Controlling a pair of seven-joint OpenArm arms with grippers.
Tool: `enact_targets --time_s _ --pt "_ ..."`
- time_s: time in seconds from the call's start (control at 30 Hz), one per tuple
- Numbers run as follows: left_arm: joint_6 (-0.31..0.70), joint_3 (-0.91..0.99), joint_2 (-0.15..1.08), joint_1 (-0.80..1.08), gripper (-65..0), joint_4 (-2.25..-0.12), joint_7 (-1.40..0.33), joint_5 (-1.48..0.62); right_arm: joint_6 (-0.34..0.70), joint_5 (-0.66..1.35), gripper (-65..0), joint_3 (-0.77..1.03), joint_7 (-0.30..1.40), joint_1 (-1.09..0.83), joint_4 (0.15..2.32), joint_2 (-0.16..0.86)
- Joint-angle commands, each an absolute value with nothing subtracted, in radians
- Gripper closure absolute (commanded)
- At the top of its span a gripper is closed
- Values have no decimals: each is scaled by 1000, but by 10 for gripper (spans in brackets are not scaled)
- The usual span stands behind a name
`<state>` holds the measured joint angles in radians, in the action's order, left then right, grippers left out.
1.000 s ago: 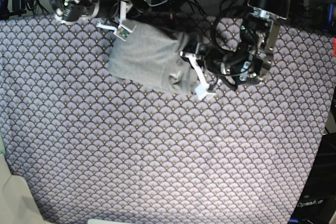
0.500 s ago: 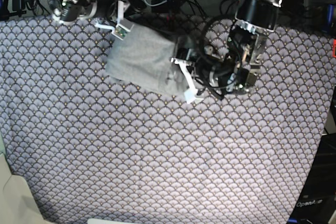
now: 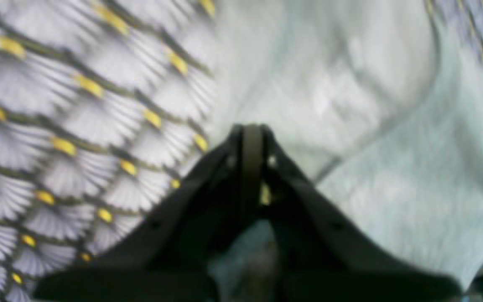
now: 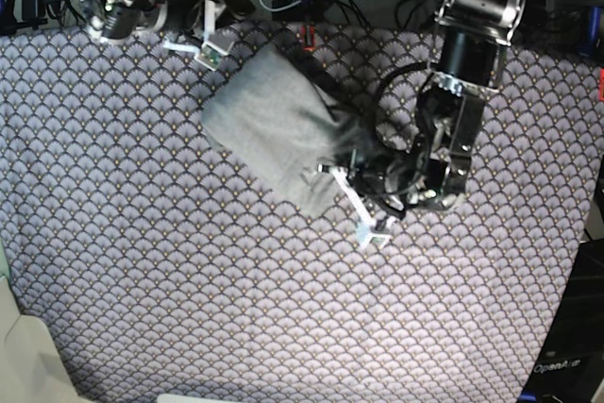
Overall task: Fold the T-shirt properly
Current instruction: 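Rotate the folded bundle with the left gripper to square it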
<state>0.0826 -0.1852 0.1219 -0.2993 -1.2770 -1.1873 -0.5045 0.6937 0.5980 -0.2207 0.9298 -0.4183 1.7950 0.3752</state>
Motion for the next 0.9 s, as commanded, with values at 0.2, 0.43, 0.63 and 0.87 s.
enact_targets --time_s 0.2,0.43,0.63,0.87 --pt "91 -136 87 -326 0 -1334 -1194 -536 698 611 0 -130 911 -420 1811 429" --pt "90 21 104 -309 0 -1514 -1396 -619 698 611 0 36 912 -423 1813 473" --pt "90 73 127 -199 0 -1641 -1396 -611 698 611 0 93 912 -386 1811 493" --pt "90 71 139 -67 0 -1641 -1396 -610 698 610 0 88 912 -262 1758 499"
